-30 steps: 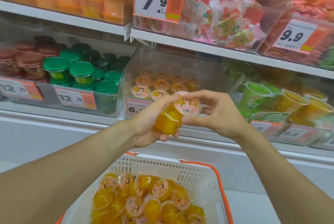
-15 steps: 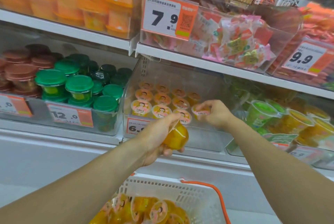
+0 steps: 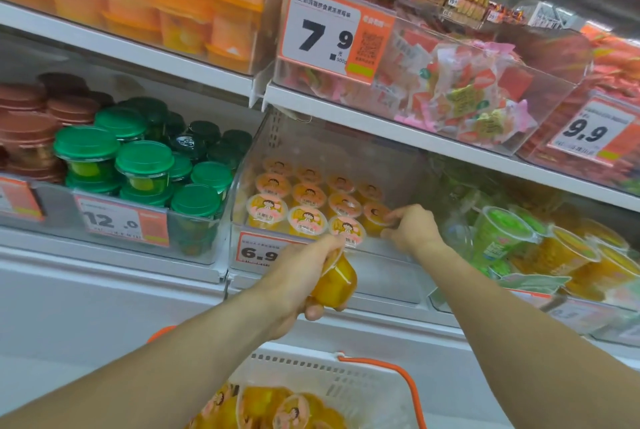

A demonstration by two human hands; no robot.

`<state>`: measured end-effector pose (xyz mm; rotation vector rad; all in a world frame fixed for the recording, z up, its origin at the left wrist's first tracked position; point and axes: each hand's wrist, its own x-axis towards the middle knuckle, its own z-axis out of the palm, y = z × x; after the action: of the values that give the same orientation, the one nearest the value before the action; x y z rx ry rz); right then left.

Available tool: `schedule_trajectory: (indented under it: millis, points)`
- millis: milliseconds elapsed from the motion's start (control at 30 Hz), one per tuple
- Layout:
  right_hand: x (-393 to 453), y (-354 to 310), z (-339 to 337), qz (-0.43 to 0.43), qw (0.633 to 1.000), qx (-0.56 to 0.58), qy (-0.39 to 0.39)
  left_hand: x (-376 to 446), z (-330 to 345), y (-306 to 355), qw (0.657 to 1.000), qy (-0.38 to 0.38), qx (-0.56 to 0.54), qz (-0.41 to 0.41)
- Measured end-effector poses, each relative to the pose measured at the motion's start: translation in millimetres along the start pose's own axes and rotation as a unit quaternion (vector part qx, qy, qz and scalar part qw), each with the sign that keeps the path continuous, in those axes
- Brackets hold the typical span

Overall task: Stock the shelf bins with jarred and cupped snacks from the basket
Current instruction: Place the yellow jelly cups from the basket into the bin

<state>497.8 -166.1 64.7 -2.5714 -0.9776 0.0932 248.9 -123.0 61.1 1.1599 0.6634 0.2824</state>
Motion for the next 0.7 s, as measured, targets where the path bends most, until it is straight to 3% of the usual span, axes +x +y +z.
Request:
schedule_trajectory:
  millis: [333,500,700]
  points:
    - [2,-3,1,-0.008,0.999,-0.034,0.006,-2,0,1,1.0,0.009,0.0,-0.006]
    - [2,-16,0,-0.03,0.994,-0.106,0.015,-4,3,2,1.0,0.016,-0.004,-0.01]
    - [2,-11,1,-0.03,0.998,-0.053,-0.004,-6,19,5,0.999,0.0,-0.035,0.007]
